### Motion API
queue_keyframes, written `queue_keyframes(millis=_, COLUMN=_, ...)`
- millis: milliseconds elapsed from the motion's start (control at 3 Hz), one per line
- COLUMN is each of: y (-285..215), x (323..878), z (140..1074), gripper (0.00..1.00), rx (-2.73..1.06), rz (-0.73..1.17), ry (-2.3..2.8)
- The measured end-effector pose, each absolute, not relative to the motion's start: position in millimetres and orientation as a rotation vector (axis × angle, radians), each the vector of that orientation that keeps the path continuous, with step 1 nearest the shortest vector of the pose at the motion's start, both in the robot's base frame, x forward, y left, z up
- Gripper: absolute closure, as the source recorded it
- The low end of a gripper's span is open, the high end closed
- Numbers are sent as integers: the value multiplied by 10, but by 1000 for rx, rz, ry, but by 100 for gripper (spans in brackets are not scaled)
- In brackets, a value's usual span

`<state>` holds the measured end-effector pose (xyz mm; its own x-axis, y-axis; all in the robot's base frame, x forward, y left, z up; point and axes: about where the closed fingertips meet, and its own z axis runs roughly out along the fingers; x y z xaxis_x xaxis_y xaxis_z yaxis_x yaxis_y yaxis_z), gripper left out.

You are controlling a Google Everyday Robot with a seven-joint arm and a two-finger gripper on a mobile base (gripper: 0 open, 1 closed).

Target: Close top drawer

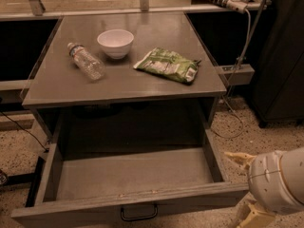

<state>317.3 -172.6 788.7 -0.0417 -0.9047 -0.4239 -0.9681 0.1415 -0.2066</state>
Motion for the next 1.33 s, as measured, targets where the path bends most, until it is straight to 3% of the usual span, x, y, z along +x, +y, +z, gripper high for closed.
queue_keyframes(millis=1000, y=-1608, x=2945, z=7204, gripper=88, rx=-1818, rz=303, ry=2028)
queue_keyframes(millis=1333, y=-1513, x=2991, z=6859, gripper=100, rx=-1853, rz=335, ry=2040)
